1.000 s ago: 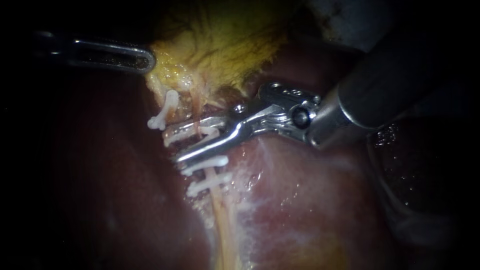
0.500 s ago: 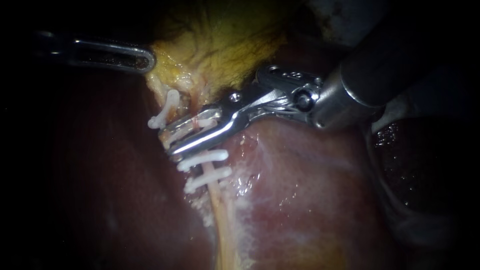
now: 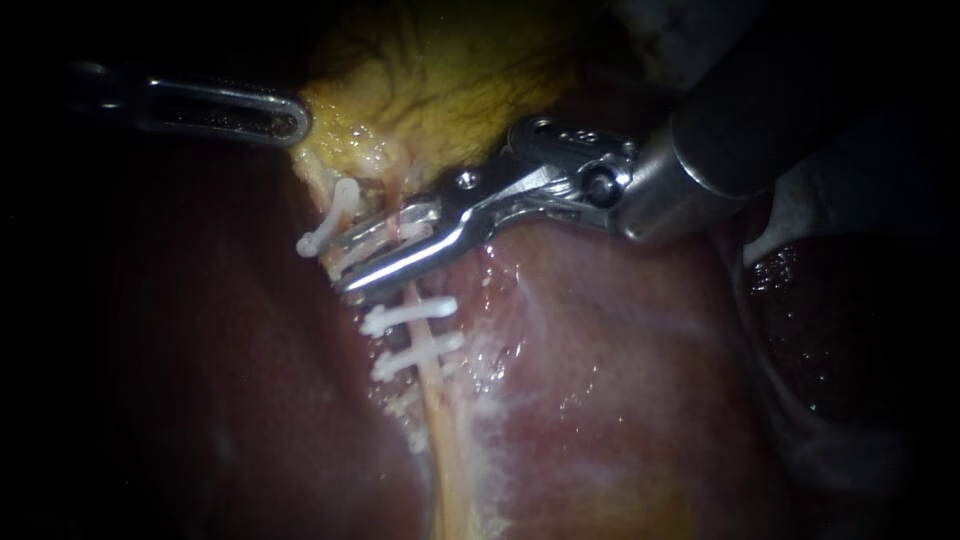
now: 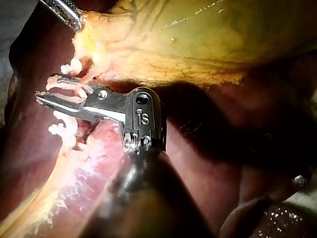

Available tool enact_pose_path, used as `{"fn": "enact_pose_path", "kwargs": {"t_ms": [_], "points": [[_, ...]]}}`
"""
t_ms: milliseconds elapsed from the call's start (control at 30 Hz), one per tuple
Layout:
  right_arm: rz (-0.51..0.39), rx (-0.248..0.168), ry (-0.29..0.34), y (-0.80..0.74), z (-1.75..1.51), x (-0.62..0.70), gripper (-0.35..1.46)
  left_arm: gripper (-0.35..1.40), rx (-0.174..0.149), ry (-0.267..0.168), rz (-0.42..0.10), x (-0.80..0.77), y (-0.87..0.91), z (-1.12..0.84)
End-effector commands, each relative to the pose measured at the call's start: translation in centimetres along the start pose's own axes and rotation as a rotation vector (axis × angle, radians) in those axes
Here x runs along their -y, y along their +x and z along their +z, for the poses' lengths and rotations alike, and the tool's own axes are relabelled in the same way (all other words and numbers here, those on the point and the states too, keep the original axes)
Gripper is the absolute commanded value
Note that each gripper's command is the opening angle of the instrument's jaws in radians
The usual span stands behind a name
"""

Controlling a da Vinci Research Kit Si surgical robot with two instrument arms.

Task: Clipping third clip right tube

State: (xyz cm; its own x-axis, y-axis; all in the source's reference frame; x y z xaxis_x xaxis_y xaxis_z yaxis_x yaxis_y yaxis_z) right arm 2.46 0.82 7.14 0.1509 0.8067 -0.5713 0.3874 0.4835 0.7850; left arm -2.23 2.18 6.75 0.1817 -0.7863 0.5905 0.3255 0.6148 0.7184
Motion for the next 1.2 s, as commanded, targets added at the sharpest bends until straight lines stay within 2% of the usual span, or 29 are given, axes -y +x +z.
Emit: {"fn": "enact_pose_path", "kwargs": {"t_ms": [33,367,533,633,733,833,967,1200], "points": [[0.000,-0.003,-0.007,0.01,-0.01,-0.02,0.24,-0.35,0.000,0.000,0.000,0.00,0.00,0.00],[0.000,-0.019,-0.015,0.02,-0.04,-0.06,0.27,-0.35,0.000,0.000,0.000,0.00,0.00,0.00],[0.012,-0.023,-0.021,0.02,-0.04,-0.06,0.19,-0.35,0.000,0.000,0.000,0.00,0.00,0.00],[0.059,-0.032,-0.036,0.02,-0.04,-0.06,-0.01,-0.35,0.000,0.000,0.000,0.00,0.00,0.00],[0.118,-0.043,-0.053,0.03,-0.05,-0.07,-0.35,-0.35,0.000,0.000,0.000,0.00,0.00,0.00],[0.152,-0.057,-0.076,0.02,-0.06,-0.10,-0.35,-0.35,0.000,0.000,0.000,0.00,0.00,0.00],[0.156,-0.031,-0.091,0.01,-0.09,-0.12,-0.35,-0.35,0.000,0.000,0.000,0.00,0.00,0.00],[0.160,-0.030,-0.092,-0.03,-0.09,-0.12,-0.35,-0.35,0.000,0.000,0.000,0.00,0.00,-0.01]]}}
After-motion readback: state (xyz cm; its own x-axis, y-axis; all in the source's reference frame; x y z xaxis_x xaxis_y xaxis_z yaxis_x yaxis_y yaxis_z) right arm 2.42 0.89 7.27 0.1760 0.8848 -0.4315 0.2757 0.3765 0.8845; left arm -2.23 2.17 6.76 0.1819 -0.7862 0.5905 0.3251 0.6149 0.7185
